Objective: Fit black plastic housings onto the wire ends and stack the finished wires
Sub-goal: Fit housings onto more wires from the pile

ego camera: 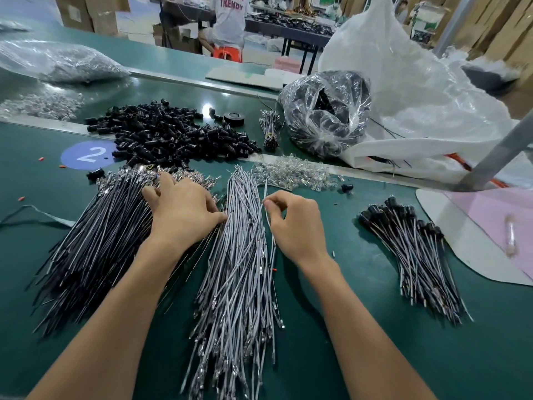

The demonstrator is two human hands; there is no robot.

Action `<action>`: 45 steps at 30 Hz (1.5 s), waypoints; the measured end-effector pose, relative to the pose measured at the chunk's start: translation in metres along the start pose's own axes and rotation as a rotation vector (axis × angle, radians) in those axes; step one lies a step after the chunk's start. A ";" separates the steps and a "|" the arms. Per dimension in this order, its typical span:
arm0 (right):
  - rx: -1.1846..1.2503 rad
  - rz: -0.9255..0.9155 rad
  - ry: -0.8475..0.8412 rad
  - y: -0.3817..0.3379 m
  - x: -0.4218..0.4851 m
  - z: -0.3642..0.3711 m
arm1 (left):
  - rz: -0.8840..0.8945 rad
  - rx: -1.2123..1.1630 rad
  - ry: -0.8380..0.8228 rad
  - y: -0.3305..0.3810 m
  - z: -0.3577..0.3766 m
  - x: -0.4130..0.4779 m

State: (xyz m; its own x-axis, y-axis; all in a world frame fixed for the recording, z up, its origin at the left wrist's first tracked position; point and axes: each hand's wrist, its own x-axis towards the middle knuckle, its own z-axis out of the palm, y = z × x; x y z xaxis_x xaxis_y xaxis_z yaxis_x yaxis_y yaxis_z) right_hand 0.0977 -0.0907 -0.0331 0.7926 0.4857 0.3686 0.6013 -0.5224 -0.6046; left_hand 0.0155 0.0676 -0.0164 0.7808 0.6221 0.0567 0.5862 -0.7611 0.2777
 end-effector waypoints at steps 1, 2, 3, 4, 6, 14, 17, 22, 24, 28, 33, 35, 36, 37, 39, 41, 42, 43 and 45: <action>0.005 0.000 -0.001 -0.001 -0.001 0.000 | 0.006 0.000 -0.006 0.001 0.001 0.000; 0.008 -0.004 -0.001 -0.001 -0.002 0.000 | 0.011 -0.003 -0.014 0.001 0.001 0.001; 0.008 -0.011 -0.003 -0.002 -0.003 0.001 | 0.014 -0.004 -0.024 0.001 0.001 0.001; 0.004 -0.018 -0.007 -0.003 -0.003 0.001 | 0.018 -0.005 -0.033 0.002 0.002 0.002; 0.001 -0.027 -0.022 -0.004 -0.004 0.003 | 0.025 -0.024 -0.034 0.003 0.004 0.003; 0.073 -0.016 0.007 -0.003 -0.004 0.005 | -0.019 -0.412 0.124 0.007 0.004 0.000; 0.272 -0.006 0.013 -0.008 -0.003 0.003 | 0.034 -0.969 0.081 0.008 -0.004 -0.003; 0.752 0.047 -0.216 -0.022 -0.006 0.005 | 0.192 -1.132 -0.015 0.015 -0.009 -0.009; 0.827 0.085 -0.200 -0.022 -0.005 0.003 | 0.198 -1.126 0.010 0.012 -0.007 -0.006; 0.942 0.227 -0.065 -0.014 -0.001 -0.008 | 0.048 -0.586 0.333 -0.005 0.000 0.002; 0.969 0.258 0.022 -0.011 0.001 -0.011 | -0.001 -0.008 0.232 0.000 0.009 -0.002; 0.962 0.238 0.035 -0.012 0.000 -0.011 | 0.024 0.000 0.280 0.001 0.012 -0.002; 0.962 0.226 0.044 -0.013 0.000 -0.011 | 0.028 -0.011 0.295 0.001 0.012 -0.002; 0.969 0.212 0.058 -0.013 -0.001 -0.012 | 0.029 -0.038 0.306 0.001 0.013 -0.002; 1.008 0.178 0.103 -0.015 -0.001 -0.014 | 0.036 -0.178 0.338 0.002 0.011 -0.002; 1.073 0.147 0.154 -0.016 -0.001 -0.016 | 0.027 -0.406 0.373 0.002 0.006 -0.002; 1.108 0.143 0.180 -0.017 -0.001 -0.018 | 0.010 -0.489 0.387 0.001 0.004 -0.002; 1.141 0.148 0.204 -0.017 0.000 -0.019 | -0.009 -0.529 0.410 0.001 0.002 -0.002; 1.178 0.176 0.226 -0.017 0.000 -0.020 | -0.035 -0.501 0.484 0.001 0.002 -0.003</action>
State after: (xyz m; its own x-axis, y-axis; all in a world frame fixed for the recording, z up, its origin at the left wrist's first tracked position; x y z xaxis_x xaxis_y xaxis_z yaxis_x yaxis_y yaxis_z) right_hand 0.0901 -0.0959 -0.0089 0.9248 0.2770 0.2607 0.1166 0.4458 -0.8875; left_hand 0.0139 0.0649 -0.0179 0.5110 0.7454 0.4281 0.3483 -0.6349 0.6897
